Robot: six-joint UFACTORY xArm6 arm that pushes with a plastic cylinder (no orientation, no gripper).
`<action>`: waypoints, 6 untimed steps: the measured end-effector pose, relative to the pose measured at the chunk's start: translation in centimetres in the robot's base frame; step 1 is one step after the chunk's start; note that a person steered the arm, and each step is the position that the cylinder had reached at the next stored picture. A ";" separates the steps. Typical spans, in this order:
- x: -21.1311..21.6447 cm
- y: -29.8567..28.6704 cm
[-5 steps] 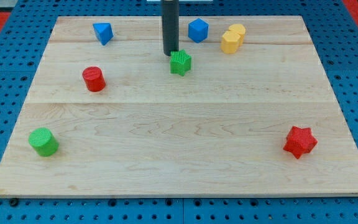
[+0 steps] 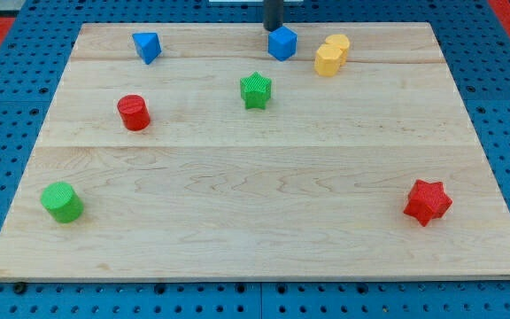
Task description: Push the blue cube towards the green star
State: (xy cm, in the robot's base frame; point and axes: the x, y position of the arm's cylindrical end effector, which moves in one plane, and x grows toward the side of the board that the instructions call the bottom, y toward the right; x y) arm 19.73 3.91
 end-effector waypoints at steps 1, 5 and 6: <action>3.2 1.5; 16.2 1.4; 15.9 -3.4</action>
